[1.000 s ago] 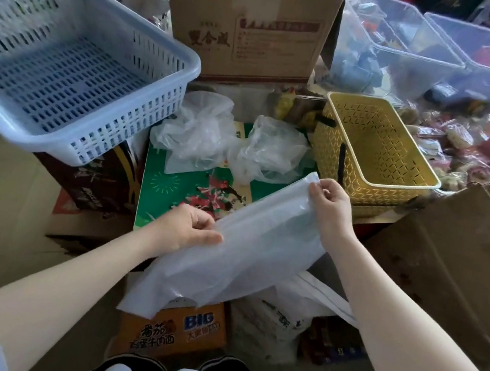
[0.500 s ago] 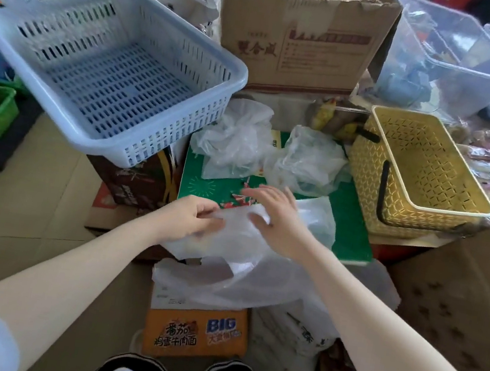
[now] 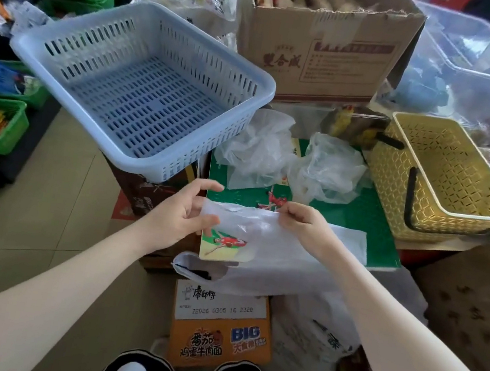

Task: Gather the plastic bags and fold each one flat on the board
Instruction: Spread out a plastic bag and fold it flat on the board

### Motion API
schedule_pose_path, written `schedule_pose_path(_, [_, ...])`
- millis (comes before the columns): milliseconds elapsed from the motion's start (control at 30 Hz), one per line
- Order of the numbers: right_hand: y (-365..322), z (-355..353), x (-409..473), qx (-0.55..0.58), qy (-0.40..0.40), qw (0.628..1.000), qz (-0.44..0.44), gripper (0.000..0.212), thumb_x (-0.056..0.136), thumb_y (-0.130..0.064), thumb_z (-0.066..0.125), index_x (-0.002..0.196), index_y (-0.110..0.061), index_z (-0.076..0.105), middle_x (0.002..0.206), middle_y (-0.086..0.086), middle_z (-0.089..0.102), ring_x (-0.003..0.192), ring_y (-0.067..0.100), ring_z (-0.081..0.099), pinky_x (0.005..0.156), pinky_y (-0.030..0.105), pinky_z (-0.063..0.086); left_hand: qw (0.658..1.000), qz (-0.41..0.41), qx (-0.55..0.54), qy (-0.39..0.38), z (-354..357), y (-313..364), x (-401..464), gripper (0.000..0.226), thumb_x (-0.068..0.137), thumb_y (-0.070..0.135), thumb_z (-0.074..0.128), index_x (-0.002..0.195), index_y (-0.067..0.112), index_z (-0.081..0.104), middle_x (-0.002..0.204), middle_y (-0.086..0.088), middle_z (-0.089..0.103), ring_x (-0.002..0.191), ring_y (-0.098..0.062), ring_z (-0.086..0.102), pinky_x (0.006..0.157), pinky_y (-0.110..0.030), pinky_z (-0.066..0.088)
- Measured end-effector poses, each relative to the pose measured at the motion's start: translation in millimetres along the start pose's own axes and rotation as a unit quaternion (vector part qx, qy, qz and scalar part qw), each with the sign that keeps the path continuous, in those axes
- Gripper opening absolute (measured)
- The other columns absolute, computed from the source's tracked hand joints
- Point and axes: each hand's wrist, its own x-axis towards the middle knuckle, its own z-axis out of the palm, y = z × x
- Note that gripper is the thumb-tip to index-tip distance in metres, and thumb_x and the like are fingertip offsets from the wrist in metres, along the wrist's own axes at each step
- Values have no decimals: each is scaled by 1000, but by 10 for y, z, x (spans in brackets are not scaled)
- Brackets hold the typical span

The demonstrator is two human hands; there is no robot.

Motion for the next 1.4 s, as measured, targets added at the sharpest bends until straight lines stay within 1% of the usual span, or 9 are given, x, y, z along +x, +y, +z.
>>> schedule_pose_path(133, [-51, 75, -49, -65, -14, 998, -10, 31, 90, -16, 56, 64, -32, 49, 61, -11, 45, 58, 7, 39, 58, 25, 30, 989, 34, 144, -14, -82, -33, 44, 21, 84, 38, 59, 103, 46, 53, 78, -26, 60, 67, -30, 56, 72, -30, 46])
schedule_pose_path(233, [-59, 52, -98, -100, -31, 994, -29, 25, 90, -25, 59, 66, -28, 51, 61, -11, 46, 57, 6, 39, 57, 26, 30, 988, 44, 144, -20, -108, -13, 36, 10, 84, 38, 57, 91, 44, 60, 71, -14, 61, 58, -31, 46, 61, -39, 42])
schedule_pose_path(400, [-32, -37, -148, -57, -74, 994, -52, 18, 86, -19, 65, 102, -23, 58, 100, -6, 61, 94, 9, 57, 83, 22, 44, 991, 21, 111, -76, -136, 16, 12, 18, 87, 20, 60, 87, 36, 68, 59, 1, 54, 53, -9, 42, 59, -15, 36])
schedule_pose_path(533, [-148, -89, -185, -11, -97, 993, -73, 16, 86, -7, 63, 86, -22, 59, 87, -9, 60, 80, -4, 56, 78, 11, 44, 991, -21, 111, -71, -231, 50, 12, 13, 86, 26, 60, 76, 29, 67, 70, 9, 61, 69, -1, 53, 74, -16, 41])
schedule_pose_path(700, [-183, -233, -227, -138, -150, 978, -43, 16, 87, -22, 64, 70, -18, 63, 71, -7, 58, 66, 3, 50, 68, 19, 40, 983, -65, 140, -96, -282, 11, -54, 51, 76, 55, 59, 64, 6, 55, 61, -7, 43, 58, -14, 39, 62, -20, 36])
schedule_pose_path(800, [-145, -199, -202, -209, -153, 965, -43, 37, 87, -29, 63, 53, -21, 52, 58, -5, 46, 50, 3, 38, 51, 16, 30, 982, -56, 176, -29, -239, -14, -24, 48, 80, 42, 64, 49, 9, 46, 53, -10, 36, 51, -15, 33, 55, -24, 32])
schedule_pose_path(967, [-23, -140, -178, -220, -107, 969, -25, 44, 90, -36, 57, 56, -13, 43, 56, 0, 39, 50, 13, 34, 51, 25, 26, 983, -17, 174, 61, -184, -11, -53, 29, 82, 24, 66, 59, 10, 58, 63, -9, 60, 61, -20, 52, 64, -28, 43])
schedule_pose_path(1267, [32, -317, -273, -135, -65, 986, 76, 53, 92, -41, 52, 47, -15, 44, 41, -8, 41, 35, 5, 31, 48, 24, 29, 964, -14, 246, 99, 25, -51, 10, 21, 89, 18, 57, 71, 20, 47, 68, 4, 56, 61, -3, 50, 57, -19, 36])
schedule_pose_path(1400, [-50, -287, -305, -236, -102, 965, 56, 52, 95, -41, 45, 54, -10, 40, 54, 3, 36, 49, 15, 33, 54, 30, 26, 928, -56, 367, 33, 99, 38, 143, 33, 89, 30, 56, 117, 21, 41, 104, -4, 64, 92, -24, 60, 76, -36, 49])
